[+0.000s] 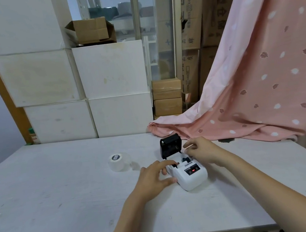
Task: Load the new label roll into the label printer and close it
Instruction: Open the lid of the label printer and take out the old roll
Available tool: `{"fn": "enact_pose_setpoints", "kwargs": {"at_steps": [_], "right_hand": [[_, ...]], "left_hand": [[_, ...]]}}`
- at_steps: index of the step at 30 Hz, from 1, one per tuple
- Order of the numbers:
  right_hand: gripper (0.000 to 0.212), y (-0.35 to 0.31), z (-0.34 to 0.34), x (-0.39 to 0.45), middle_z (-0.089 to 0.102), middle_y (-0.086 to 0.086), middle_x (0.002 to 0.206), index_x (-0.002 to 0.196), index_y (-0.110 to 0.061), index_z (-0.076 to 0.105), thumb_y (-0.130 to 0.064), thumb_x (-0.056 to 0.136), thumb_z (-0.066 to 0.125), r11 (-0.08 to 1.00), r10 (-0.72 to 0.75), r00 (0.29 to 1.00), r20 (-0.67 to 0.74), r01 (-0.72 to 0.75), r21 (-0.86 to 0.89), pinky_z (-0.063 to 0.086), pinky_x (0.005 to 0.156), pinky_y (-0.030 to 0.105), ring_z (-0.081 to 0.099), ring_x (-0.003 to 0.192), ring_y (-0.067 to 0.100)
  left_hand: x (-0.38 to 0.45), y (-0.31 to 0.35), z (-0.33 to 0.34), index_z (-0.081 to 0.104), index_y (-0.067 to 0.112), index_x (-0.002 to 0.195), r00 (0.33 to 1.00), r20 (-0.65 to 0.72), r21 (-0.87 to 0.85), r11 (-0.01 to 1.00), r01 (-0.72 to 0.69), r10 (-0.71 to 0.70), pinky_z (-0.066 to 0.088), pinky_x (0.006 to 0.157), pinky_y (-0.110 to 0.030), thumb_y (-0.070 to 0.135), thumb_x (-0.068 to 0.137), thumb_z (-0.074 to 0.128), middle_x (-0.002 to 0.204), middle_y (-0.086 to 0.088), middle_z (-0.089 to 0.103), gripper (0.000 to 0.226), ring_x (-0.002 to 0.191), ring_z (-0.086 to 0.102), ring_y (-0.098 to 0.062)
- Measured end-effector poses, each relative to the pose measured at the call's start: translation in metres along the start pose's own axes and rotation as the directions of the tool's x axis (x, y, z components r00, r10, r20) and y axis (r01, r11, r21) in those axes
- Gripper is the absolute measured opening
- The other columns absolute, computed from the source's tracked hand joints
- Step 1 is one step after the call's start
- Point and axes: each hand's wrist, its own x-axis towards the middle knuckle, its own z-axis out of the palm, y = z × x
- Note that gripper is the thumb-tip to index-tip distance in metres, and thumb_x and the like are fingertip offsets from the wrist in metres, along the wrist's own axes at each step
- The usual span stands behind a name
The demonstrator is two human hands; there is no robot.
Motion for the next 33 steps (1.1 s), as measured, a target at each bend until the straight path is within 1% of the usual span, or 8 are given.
{"fn": "enact_pose_setpoints", "kwargs": {"at_steps": [2, 5, 8, 11, 14, 22, 29, 33], "right_hand": [[0.021, -0.009, 0.000, -0.006, 0.073, 0.000, 0.101, 0.116, -0.014, 0.076, -0.014, 0.098, 0.065, 0.970, -0.158, 0.984, -0.085, 0.138, -0.202, 0.051, 0.082, 0.027, 0.067, 0.093, 0.019], [0.024, -0.027, -0.001, -0.011, 0.070, -0.003, 0.104, 0.109, -0.019, 0.080, -0.006, 0.093, 0.067, 0.853, -0.334, 0.939, 0.087, 0.340, -0.395, 0.054, 0.083, 0.027, 0.066, 0.095, 0.017], [0.032, -0.040, 0.004, -0.005, 0.071, 0.001, 0.107, 0.106, -0.022, 0.083, -0.002, 0.089, 0.065, 0.742, -0.292, 0.920, 0.263, 0.391, -0.545, 0.060, 0.081, 0.036, 0.067, 0.092, 0.022], [0.030, -0.053, 0.009, 0.003, 0.077, 0.007, 0.097, 0.106, -0.015, 0.085, 0.000, 0.088, 0.066, 0.675, -0.180, 0.920, 0.349, 0.374, -0.636, 0.050, 0.062, 0.029, 0.062, 0.075, 0.023], [0.018, -0.063, 0.011, 0.008, 0.066, 0.005, 0.080, 0.101, -0.009, 0.083, -0.005, 0.090, 0.069, 0.662, -0.093, 0.911, 0.401, 0.358, -0.659, 0.038, 0.056, 0.025, 0.055, 0.071, 0.023], [0.016, -0.070, 0.019, 0.014, 0.053, -0.005, 0.065, 0.106, -0.008, 0.082, -0.013, 0.094, 0.073, 0.594, -0.047, 0.879, 0.474, 0.406, -0.694, 0.041, 0.060, 0.027, 0.055, 0.079, 0.024], [0.024, -0.072, 0.015, 0.016, 0.072, 0.004, 0.101, 0.116, -0.015, 0.080, -0.021, 0.093, 0.075, 0.612, -0.034, 0.874, 0.485, 0.402, -0.681, 0.047, 0.074, 0.032, 0.061, 0.090, 0.022], [0.029, -0.073, 0.012, 0.019, 0.074, 0.010, 0.105, 0.113, -0.010, 0.079, -0.023, 0.087, 0.081, 0.631, -0.080, 0.885, 0.459, 0.402, -0.664, 0.047, 0.069, 0.032, 0.061, 0.087, 0.023]], "left_hand": [[0.001, -0.003, 0.001, 0.061, 0.053, 0.121, 1.000, -0.008, -0.030, 1.000, 0.004, -0.004, 0.038, 0.101, -0.034, 0.043, 0.089, 0.071, 0.090, 0.016, 0.055, 0.035, 0.078, 0.050, 0.007], [0.002, -0.006, 0.003, 0.065, 0.054, 0.115, 0.999, -0.040, -0.115, 0.993, 0.004, -0.008, 0.045, 0.086, -0.026, 0.036, 0.090, 0.071, 0.082, 0.019, 0.057, 0.031, 0.070, 0.050, -0.002], [0.003, -0.007, 0.004, 0.065, 0.058, 0.108, 0.998, -0.058, -0.168, 0.986, 0.022, -0.032, 0.044, 0.073, -0.019, 0.031, 0.089, 0.073, 0.078, 0.020, 0.057, 0.034, 0.065, 0.047, -0.005], [0.002, -0.005, 0.002, 0.062, 0.065, 0.100, 0.997, -0.064, -0.173, 0.985, 0.023, -0.034, 0.043, 0.069, -0.018, 0.032, 0.088, 0.073, 0.076, 0.020, 0.057, 0.037, 0.063, 0.047, -0.004], [0.003, -0.004, 0.002, 0.059, 0.065, 0.097, 0.998, -0.057, -0.136, 0.990, 0.022, -0.030, 0.042, 0.071, -0.019, 0.033, 0.089, 0.071, 0.076, 0.016, 0.057, 0.035, 0.064, 0.049, -0.004], [0.003, -0.005, 0.002, 0.063, 0.045, 0.107, 0.999, -0.041, -0.104, 0.995, -0.002, -0.003, 0.038, 0.074, -0.022, 0.034, 0.088, 0.069, 0.068, 0.011, 0.048, 0.023, 0.063, 0.047, -0.005], [0.002, -0.004, 0.002, 0.065, 0.039, 0.101, 0.998, -0.061, -0.125, 0.992, 0.001, -0.009, 0.033, 0.069, -0.022, 0.033, 0.086, 0.073, 0.067, 0.009, 0.042, 0.018, 0.060, 0.041, -0.006], [0.002, -0.006, 0.002, 0.068, 0.038, 0.094, 0.994, -0.093, -0.236, 0.971, 0.031, -0.054, 0.033, 0.063, -0.026, 0.030, 0.081, 0.080, 0.064, 0.004, 0.038, 0.019, 0.060, 0.035, -0.011]]}}
